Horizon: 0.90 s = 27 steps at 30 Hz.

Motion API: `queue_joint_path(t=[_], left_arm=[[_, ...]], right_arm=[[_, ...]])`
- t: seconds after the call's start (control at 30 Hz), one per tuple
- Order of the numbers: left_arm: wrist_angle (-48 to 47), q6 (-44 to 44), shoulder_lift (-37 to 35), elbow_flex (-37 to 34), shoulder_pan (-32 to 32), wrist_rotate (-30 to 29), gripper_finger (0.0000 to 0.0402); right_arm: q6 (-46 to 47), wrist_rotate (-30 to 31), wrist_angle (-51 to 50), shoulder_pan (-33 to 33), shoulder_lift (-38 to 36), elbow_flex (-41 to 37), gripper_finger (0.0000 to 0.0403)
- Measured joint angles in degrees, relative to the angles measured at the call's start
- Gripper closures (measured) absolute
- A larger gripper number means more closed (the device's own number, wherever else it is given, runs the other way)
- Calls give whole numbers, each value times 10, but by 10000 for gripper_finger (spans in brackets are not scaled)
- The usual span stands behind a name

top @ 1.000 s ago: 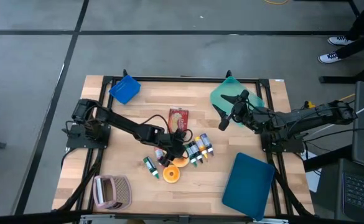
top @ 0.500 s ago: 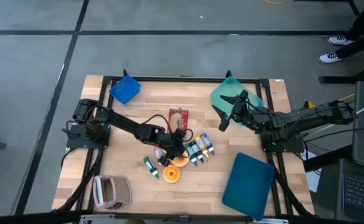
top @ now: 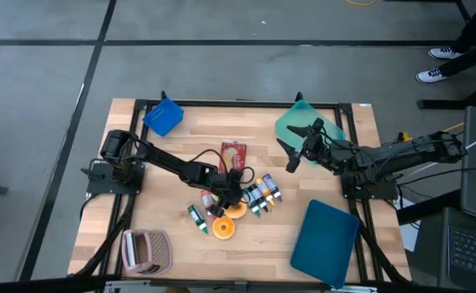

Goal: Pick & Place Food Item
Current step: Put the middle yellow donut into the top blue bin

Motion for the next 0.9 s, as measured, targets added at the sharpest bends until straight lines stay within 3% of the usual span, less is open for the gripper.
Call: queue_joint_path(t=[0.2, 0.5, 0.7, 0.9], left_arm=[[-4, -2, 0, -1, 0, 33, 261], [-3, 4, 0, -1, 0, 12, 385], [-4, 22, -36, 0, 12, -22, 388], [-24, 26, -130, 1, 41, -46, 391]], right_arm=[[2, 0, 0, 0, 0, 0, 149], [8, 0, 0, 0, 0, 0, 149], [8, 0, 0, 0, 0, 0, 149], [8, 0, 0, 0, 0, 0, 149]])
